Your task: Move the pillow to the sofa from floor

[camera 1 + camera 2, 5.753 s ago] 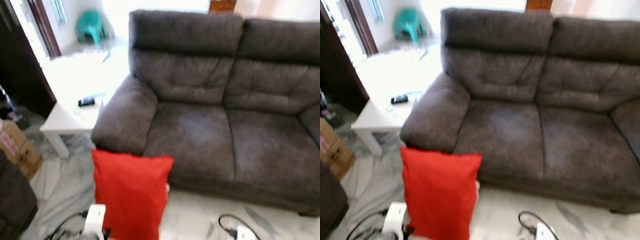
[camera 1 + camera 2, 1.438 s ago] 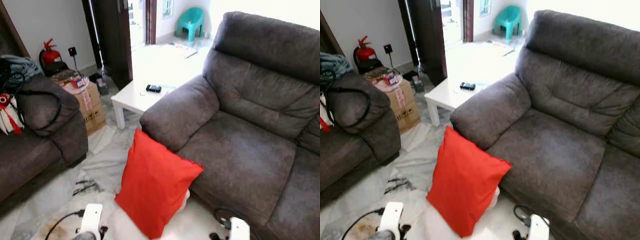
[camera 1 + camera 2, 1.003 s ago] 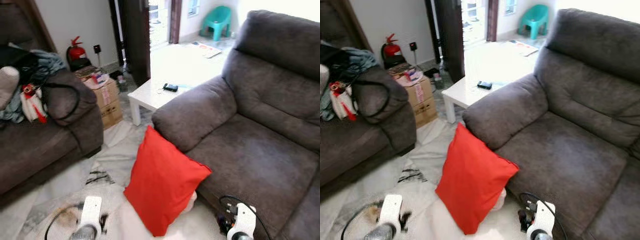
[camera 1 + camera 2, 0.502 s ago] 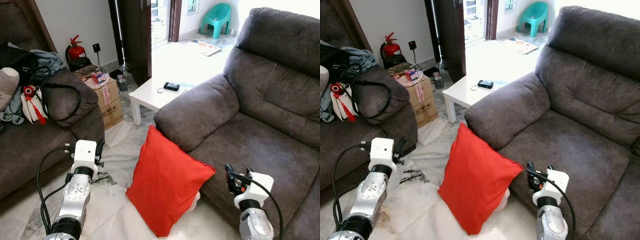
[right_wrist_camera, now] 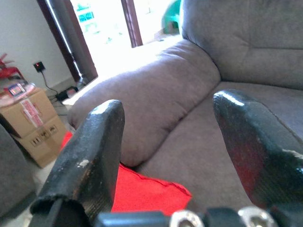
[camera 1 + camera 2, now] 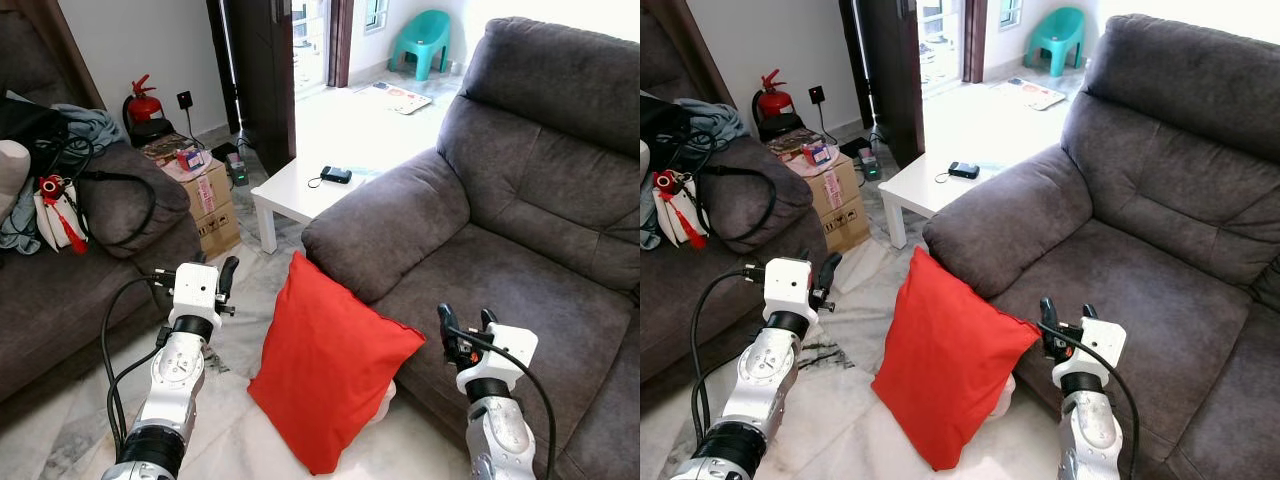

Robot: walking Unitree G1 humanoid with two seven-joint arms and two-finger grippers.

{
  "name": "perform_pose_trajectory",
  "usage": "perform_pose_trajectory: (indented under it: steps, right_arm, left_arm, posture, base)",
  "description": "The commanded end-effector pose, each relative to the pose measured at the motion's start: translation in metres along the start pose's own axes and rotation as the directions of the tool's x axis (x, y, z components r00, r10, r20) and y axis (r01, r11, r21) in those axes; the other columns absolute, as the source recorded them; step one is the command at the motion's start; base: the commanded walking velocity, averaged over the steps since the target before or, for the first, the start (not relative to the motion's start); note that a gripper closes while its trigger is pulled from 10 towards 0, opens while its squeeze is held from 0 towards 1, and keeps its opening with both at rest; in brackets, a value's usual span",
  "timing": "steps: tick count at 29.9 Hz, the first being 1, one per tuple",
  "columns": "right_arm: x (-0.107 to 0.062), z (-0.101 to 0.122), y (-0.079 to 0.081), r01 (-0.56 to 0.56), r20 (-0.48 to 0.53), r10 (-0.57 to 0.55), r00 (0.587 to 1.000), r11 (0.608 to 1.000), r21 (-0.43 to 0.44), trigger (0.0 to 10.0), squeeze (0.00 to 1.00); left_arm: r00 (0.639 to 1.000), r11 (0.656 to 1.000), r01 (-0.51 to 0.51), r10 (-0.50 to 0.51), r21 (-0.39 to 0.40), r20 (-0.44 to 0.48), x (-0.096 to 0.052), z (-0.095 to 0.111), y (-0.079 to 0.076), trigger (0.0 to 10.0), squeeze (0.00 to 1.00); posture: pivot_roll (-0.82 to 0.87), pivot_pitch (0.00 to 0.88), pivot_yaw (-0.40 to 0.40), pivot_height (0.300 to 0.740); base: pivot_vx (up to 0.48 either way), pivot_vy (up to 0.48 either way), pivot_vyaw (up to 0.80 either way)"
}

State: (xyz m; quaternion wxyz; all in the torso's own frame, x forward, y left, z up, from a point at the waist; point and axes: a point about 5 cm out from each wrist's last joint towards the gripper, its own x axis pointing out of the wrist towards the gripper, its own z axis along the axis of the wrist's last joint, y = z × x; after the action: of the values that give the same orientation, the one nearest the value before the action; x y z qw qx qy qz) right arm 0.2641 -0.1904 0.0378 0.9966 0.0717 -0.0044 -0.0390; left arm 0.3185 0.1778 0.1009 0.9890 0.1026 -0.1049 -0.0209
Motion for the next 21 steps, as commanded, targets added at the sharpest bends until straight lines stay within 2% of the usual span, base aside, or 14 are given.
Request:
perform_pose_trajectory:
  steps: [1, 8, 13, 16, 21]
  right_arm:
    - [0.0, 0.002, 0.004, -0.015, 0.001, 0.015, 1.0, 1.0, 0.002, 10.0, 0.0]
    - [0.001, -0.001, 0.009, -0.044, -0.02, 0.044, 0.999, 0.999, -0.002, 10.0, 0.0]
    - [0.001, 0.003, 0.003, -0.029, -0.011, 0.029, 1.0, 1.0, -0.011, 10.0, 0.0]
    - [0.0, 0.005, -0.004, 0.002, -0.006, -0.003, 1.0, 1.0, -0.018, 10.0, 0.0]
    - [0.001, 0.008, -0.001, 0.002, 0.011, -0.002, 1.0, 1.0, -0.027, 10.0, 0.0]
  left_arm:
    - [1.0, 1.0, 0.009, -0.01, 0.016, 0.017, 0.005, 0.007, 0.003, 10.0, 0.0]
    - [0.999, 1.0, -0.005, 0.005, 0.009, 0.047, 0.009, 0.016, 0.005, 10.0, 0.0]
    - [0.999, 1.0, 0.007, -0.007, 0.003, 0.032, 0.009, 0.013, 0.002, 10.0, 0.0]
    - [0.999, 1.0, 0.028, -0.028, 0.0, 0.019, 0.006, 0.011, 0.0, 10.0, 0.0]
    - [0.999, 0.999, 0.047, -0.048, 0.007, 0.01, -0.002, 0.008, 0.003, 10.0, 0.0]
  posture:
    - [-0.02, 0.0, -0.028, 0.74]
    - [-0.01, 0.0, -0.039, 0.74]
    - [-0.03, 0.0, -0.022, 0.74]
    - [-0.04, 0.0, -0.01, 0.74]
    - [-0.04, 0.0, -0.008, 0.74]
  base:
    - [0.0, 0.0, 0.0]
    - [0.071, 0.0, 0.0]
    - [0.25, 0.0, 0.0]
    - [0.256, 0.0, 0.0]
    - [0.258, 0.0, 0.0]
